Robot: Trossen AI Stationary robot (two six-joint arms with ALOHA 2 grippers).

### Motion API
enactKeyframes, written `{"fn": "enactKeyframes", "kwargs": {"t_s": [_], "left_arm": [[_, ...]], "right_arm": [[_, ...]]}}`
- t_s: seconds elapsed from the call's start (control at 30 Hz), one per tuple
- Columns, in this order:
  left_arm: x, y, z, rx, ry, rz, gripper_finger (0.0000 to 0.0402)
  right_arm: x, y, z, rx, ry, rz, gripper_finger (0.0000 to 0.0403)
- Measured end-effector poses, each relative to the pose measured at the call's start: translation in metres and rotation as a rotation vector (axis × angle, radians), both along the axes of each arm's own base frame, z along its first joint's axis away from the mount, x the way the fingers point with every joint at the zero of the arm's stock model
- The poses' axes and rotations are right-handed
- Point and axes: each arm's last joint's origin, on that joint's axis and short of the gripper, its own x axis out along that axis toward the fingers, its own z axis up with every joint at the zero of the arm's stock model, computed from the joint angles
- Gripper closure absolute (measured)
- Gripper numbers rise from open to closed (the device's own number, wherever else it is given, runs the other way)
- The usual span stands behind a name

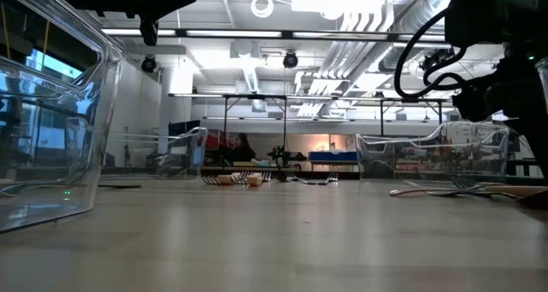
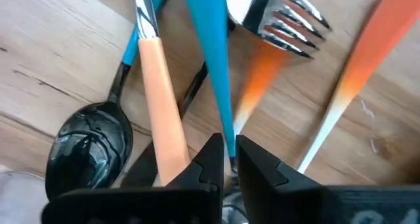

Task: Sort silverware by color (type)
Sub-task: Put the blue spoon into the top left transparent bin

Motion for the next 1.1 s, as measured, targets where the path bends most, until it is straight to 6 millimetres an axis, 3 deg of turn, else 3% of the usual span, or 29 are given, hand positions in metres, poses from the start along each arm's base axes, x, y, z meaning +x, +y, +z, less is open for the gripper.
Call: {"fn": "enactKeyframes", "kwargs": {"t_s": [0.33,0.7,1.1], "left_arm": [[0.0000,-0.0001,0.0000,0.000,0.000,-0.001,0.0401],[0.0000,-0.0001,0.0000,0.000,0.000,-0.001,0.0401],[-0.0001,-0.0001,0.0001,0.000,-0.001,-0.001,0.0401]], "right_arm": [[0.0015,-0.0004,0.0000,-0.024,-0.023,0.015,0.0370],[0.0097,0.0015,0.0008,-0.025,-0.121,0.098,0.0284],[0.0053,0.0001,-0.0001,-0.040,-0.074,0.128,0.0294]]}}
